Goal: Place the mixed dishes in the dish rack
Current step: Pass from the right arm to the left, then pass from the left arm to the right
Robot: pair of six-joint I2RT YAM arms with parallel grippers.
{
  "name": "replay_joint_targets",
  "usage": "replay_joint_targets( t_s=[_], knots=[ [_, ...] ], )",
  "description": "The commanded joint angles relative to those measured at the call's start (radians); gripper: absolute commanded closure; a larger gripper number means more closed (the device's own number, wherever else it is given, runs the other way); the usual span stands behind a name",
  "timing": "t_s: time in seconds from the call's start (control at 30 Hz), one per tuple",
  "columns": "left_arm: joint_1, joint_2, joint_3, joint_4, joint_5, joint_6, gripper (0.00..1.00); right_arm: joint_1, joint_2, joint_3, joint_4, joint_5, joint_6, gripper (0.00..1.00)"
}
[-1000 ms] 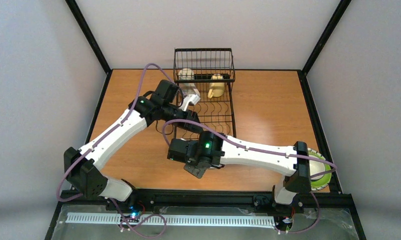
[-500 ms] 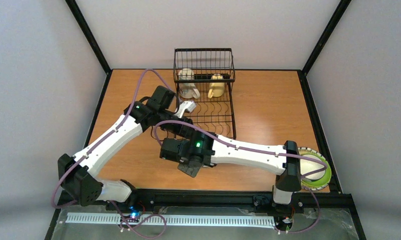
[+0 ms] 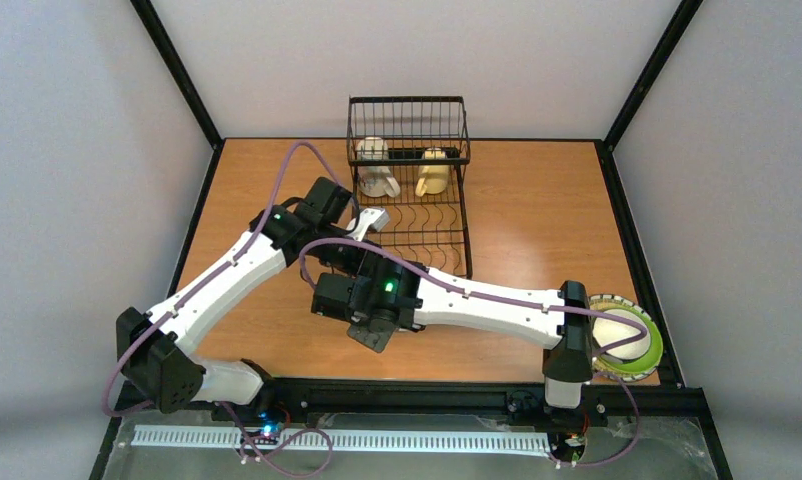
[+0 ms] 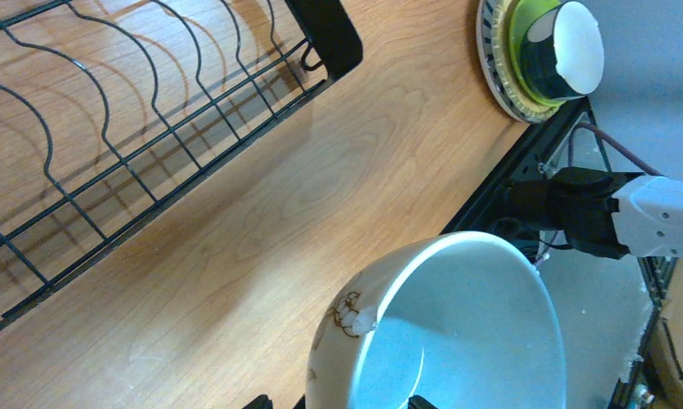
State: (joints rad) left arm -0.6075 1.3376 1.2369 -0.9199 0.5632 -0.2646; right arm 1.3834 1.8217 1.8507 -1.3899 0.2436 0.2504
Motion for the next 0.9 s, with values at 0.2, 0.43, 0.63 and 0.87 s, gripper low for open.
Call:
replay_joint_targets(
  t_s=[0.2,0.43,0.63,0.87],
  knots=[
    [-0.039,0.011,0.006,-0.049,-0.101,0.019,0.27,0.008,0.022,0.066,-0.009,0.037,-0.021,0.98],
    [-0.053,0.027,0.015,-0.057,-0.132,0.008,0.79,0.008,0.027,0.079,-0.009,0.039,-0.018,0.98],
    [-0.055,0.021,0.015,-0.052,-0.15,-0.006,1.0,0.007,0.028,0.087,-0.01,0.031,-0.013,0.98],
    [-0.06,-0.008,0.0,-0.033,-0.166,-0.023,1.0,0.008,0.031,0.078,-0.01,0.028,0.007,0.98]
  ],
)
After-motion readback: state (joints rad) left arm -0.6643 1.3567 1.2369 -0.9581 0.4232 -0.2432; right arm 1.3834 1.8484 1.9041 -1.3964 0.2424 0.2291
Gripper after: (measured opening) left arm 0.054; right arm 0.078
